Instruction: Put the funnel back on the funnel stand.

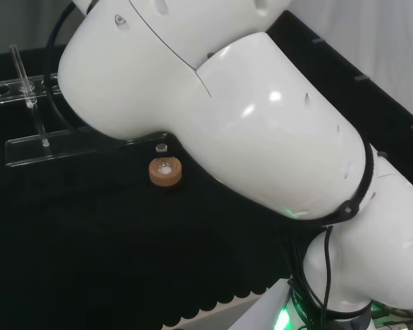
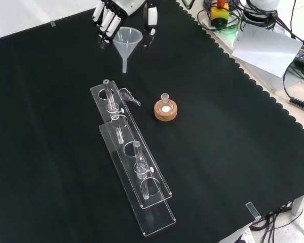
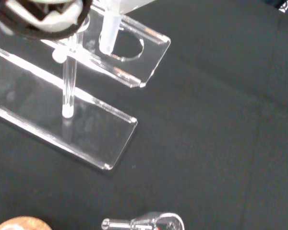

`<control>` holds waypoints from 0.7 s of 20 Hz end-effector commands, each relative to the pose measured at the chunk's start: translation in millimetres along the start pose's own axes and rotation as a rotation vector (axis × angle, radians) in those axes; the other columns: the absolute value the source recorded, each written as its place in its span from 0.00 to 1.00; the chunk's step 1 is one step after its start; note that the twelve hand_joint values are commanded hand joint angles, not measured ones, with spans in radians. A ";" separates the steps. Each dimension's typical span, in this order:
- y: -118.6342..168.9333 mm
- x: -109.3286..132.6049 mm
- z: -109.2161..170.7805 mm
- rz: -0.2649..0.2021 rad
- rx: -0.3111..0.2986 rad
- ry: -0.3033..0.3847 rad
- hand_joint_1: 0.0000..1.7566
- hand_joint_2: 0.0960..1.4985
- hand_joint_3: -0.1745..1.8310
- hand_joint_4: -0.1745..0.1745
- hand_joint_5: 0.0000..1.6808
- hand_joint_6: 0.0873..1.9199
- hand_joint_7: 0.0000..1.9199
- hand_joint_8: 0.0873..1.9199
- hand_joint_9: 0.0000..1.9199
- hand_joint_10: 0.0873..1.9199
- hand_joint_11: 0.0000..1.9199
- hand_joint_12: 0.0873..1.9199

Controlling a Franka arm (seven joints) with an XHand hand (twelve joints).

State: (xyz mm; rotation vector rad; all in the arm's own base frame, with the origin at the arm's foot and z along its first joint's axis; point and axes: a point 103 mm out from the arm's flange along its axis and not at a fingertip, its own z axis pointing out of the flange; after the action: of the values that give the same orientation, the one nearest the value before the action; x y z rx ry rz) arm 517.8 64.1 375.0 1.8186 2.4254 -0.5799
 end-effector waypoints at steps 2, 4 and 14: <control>37.9 4.9 -5.7 -0.020 -0.014 0.003 0.49 0.42 0.37 0.41 0.34 0.23 0.33 0.32 0.54 0.19 0.33 0.64; 44.5 6.8 -4.7 -0.027 -0.011 0.000 0.49 0.42 0.37 0.41 0.34 0.23 0.33 0.32 0.54 0.19 0.33 0.64; 59.5 4.4 14.5 -0.027 0.022 -0.005 0.49 0.42 0.37 0.41 0.33 0.24 0.32 0.32 0.54 0.19 0.33 0.64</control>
State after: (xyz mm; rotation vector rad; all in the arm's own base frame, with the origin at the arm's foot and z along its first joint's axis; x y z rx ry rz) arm 566.6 79.8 352.3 1.7849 2.4593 -0.5957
